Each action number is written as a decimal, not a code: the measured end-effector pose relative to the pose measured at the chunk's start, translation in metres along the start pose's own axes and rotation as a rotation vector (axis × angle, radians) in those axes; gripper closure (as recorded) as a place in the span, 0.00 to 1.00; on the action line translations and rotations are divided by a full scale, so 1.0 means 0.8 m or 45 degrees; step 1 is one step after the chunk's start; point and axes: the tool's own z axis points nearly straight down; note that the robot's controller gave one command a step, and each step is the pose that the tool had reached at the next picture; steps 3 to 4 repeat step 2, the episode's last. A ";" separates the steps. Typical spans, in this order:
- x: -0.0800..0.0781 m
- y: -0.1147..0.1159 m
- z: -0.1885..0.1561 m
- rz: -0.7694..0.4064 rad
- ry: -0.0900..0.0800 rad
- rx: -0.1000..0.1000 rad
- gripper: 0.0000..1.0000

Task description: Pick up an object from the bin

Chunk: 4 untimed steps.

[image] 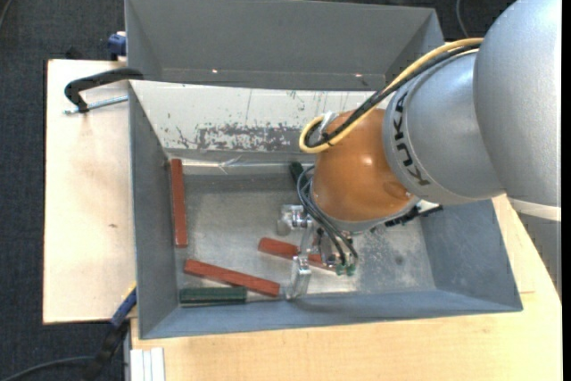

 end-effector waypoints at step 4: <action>-0.039 0.010 -0.182 0.007 -0.029 -0.005 1.00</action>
Offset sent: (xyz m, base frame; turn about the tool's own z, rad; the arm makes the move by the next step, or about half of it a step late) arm 0.0000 0.0000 0.0000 0.0000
